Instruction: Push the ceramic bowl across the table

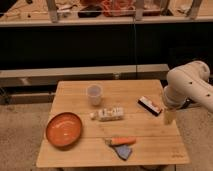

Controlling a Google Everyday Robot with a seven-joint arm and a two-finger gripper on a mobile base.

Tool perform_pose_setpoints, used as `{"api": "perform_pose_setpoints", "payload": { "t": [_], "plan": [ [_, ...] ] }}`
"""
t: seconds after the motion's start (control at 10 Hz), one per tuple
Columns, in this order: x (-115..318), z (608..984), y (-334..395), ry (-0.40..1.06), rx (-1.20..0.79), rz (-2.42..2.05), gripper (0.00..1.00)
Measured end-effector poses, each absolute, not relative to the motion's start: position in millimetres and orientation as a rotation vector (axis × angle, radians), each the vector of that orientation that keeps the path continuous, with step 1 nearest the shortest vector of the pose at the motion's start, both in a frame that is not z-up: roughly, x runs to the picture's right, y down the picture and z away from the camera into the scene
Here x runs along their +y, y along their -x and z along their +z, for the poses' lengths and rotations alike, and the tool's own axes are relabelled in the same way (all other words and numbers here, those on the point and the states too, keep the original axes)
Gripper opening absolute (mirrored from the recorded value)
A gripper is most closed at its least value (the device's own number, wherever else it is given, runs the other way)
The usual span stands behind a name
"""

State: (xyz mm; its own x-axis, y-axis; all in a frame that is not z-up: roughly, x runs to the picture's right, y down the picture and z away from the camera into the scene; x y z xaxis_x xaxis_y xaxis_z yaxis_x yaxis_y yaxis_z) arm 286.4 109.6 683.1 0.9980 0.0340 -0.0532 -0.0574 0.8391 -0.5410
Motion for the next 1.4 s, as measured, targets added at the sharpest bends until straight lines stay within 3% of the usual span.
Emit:
{"api": "perform_pose_setpoints", "payload": {
  "t": [0.8, 1.4],
  "plan": [
    [110, 683, -286, 0.573, 0.042, 0.045, 0.80],
    [113, 686, -210, 0.545, 0.027, -0.090, 0.80]
  ]
}}
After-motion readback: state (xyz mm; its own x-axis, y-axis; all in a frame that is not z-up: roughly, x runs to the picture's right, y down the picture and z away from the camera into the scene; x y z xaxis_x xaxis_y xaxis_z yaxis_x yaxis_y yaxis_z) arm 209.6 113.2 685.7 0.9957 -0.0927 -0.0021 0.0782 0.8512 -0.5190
